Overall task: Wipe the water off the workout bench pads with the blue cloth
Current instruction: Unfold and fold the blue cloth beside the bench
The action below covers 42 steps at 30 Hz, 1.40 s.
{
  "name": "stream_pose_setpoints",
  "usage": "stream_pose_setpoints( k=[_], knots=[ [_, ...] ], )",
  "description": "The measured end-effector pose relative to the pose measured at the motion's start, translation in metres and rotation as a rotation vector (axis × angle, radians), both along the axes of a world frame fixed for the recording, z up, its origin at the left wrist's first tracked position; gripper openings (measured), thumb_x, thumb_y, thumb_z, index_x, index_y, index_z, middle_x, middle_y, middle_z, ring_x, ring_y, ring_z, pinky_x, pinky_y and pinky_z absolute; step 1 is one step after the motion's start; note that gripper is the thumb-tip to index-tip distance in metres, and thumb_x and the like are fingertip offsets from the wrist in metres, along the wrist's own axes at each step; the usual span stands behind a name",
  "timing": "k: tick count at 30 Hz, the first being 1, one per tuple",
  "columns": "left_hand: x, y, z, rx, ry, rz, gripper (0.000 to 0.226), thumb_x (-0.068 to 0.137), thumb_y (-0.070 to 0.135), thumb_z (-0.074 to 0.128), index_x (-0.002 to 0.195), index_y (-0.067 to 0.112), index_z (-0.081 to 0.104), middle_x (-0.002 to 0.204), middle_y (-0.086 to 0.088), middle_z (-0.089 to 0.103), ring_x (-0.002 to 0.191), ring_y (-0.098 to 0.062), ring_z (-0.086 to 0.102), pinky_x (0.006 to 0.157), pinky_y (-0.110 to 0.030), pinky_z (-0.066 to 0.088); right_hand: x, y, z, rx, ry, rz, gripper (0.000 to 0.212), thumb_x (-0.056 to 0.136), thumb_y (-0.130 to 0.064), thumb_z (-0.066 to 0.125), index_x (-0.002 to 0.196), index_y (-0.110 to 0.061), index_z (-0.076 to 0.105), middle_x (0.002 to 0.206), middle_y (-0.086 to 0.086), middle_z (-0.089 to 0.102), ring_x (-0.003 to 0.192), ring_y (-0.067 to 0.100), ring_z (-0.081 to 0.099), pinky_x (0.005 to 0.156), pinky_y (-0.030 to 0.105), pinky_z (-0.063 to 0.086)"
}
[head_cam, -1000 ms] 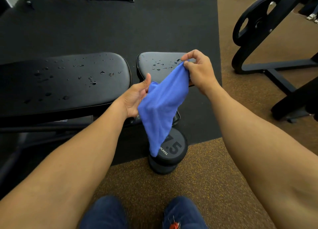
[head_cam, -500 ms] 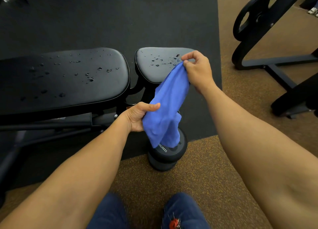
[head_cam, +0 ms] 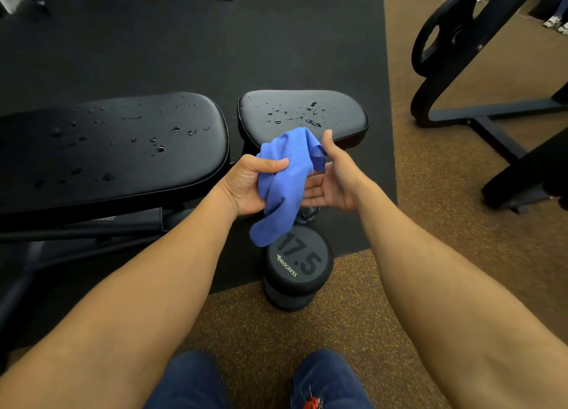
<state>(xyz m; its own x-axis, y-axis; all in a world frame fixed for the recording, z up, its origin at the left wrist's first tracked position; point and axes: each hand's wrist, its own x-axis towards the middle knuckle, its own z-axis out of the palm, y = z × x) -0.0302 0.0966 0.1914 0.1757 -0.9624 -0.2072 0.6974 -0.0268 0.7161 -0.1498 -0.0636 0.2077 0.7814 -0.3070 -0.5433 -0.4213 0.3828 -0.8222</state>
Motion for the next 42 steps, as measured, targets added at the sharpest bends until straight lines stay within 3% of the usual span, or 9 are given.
stream_pose_setpoints(
  k=[4, 8, 11, 15, 19, 22, 25, 31, 42],
  knots=[
    [0.001, -0.001, 0.006, 0.055, -0.005, -0.01, 0.076, 0.065, 0.014, 0.086, 0.133, -0.001, 0.056, 0.118, -0.023, 0.061, 0.106, -0.038, 0.062, 0.101, -0.054, 0.05, -0.006, 0.004, -0.015, 0.172, -0.072, 0.052, 0.115, 0.07, -0.094, 0.036, 0.134, -0.001, 0.059, 0.128, 0.026, 0.064, 0.118, 0.041, 0.064, 0.101, 0.054, 0.049],
    [0.003, 0.0, 0.011, 0.096, -0.02, 0.027, 0.057, 0.075, 0.017, 0.078, 0.127, 0.0, 0.061, 0.111, -0.021, 0.068, 0.102, -0.036, 0.067, 0.1, -0.051, 0.052, -0.008, 0.002, -0.023, 0.123, -0.201, 0.02, 0.063, 0.092, -0.051, 0.061, 0.134, -0.005, 0.06, 0.139, 0.024, 0.057, 0.126, 0.038, 0.059, 0.108, 0.057, 0.044],
    [0.006, -0.003, 0.021, 0.198, -0.091, 0.056, 0.029, 0.095, 0.018, 0.06, 0.12, 0.002, 0.064, 0.099, -0.014, 0.075, 0.086, -0.026, 0.074, 0.074, -0.034, 0.061, -0.007, 0.001, -0.019, 0.023, -0.213, -0.017, 0.05, 0.089, -0.02, 0.068, 0.133, 0.004, 0.058, 0.128, 0.021, 0.065, 0.114, 0.035, 0.065, 0.099, 0.049, 0.053],
    [0.024, -0.008, 0.021, 0.387, -0.248, 0.102, 0.036, 0.096, 0.012, 0.063, 0.131, 0.0, 0.061, 0.117, -0.016, 0.073, 0.1, -0.028, 0.073, 0.078, -0.038, 0.061, -0.008, -0.005, -0.017, -0.065, -0.252, -0.193, 0.032, 0.091, -0.007, 0.067, 0.122, 0.0, 0.066, 0.113, 0.018, 0.072, 0.097, 0.029, 0.07, 0.087, 0.043, 0.055],
    [0.038, -0.007, 0.018, 0.657, -0.499, 0.144, 0.023, 0.092, 0.01, 0.072, 0.112, 0.002, 0.067, 0.096, -0.009, 0.076, 0.075, -0.021, 0.072, 0.062, -0.033, 0.058, -0.01, -0.019, -0.018, -0.163, -0.229, -0.265, 0.01, 0.084, -0.006, 0.074, 0.093, -0.005, 0.07, 0.096, 0.016, 0.072, 0.089, 0.029, 0.067, 0.079, 0.04, 0.054],
    [0.038, -0.01, 0.017, 0.707, -0.622, 0.267, 0.012, 0.093, 0.015, 0.073, 0.098, 0.014, 0.062, 0.101, -0.008, 0.069, 0.081, -0.021, 0.066, 0.075, -0.036, 0.056, -0.003, -0.024, -0.02, -0.509, -0.069, -0.269, 0.02, 0.078, -0.014, 0.078, 0.092, -0.008, 0.065, 0.088, 0.009, 0.068, 0.08, 0.022, 0.064, 0.075, 0.035, 0.052],
    [0.036, -0.012, 0.013, 0.606, -0.73, 0.294, 0.052, 0.084, 0.016, 0.082, 0.127, 0.032, 0.057, 0.111, -0.004, 0.058, 0.097, -0.021, 0.06, 0.09, -0.046, 0.055, 0.004, -0.02, -0.013, -0.867, 0.077, -0.241, 0.034, 0.082, -0.01, 0.069, 0.112, -0.017, 0.055, 0.09, -0.005, 0.058, 0.075, 0.008, 0.055, 0.06, 0.021, 0.043],
    [0.031, -0.01, 0.011, 0.656, -1.198, 0.273, 0.045, 0.07, -0.002, 0.086, 0.107, 0.021, 0.075, 0.102, 0.001, 0.064, 0.095, -0.019, 0.057, 0.078, -0.027, 0.045, 0.009, -0.024, -0.001, -0.939, 0.047, -0.084, 0.024, 0.089, -0.004, 0.063, 0.099, -0.023, 0.074, 0.101, -0.005, 0.07, 0.093, 0.012, 0.062, 0.067, 0.017, 0.044],
    [0.036, -0.008, 0.021, 0.542, -1.436, 0.407, 0.03, 0.083, 0.001, 0.075, 0.11, 0.015, 0.078, 0.12, 0.003, 0.056, 0.111, -0.012, 0.052, 0.09, -0.019, 0.035, 0.004, -0.031, 0.002, -0.969, 0.041, -0.05, 0.033, 0.08, -0.001, 0.072, 0.109, -0.017, 0.072, 0.085, -0.008, 0.06, 0.08, 0.013, 0.059, 0.073, 0.026, 0.051]
  ],
)
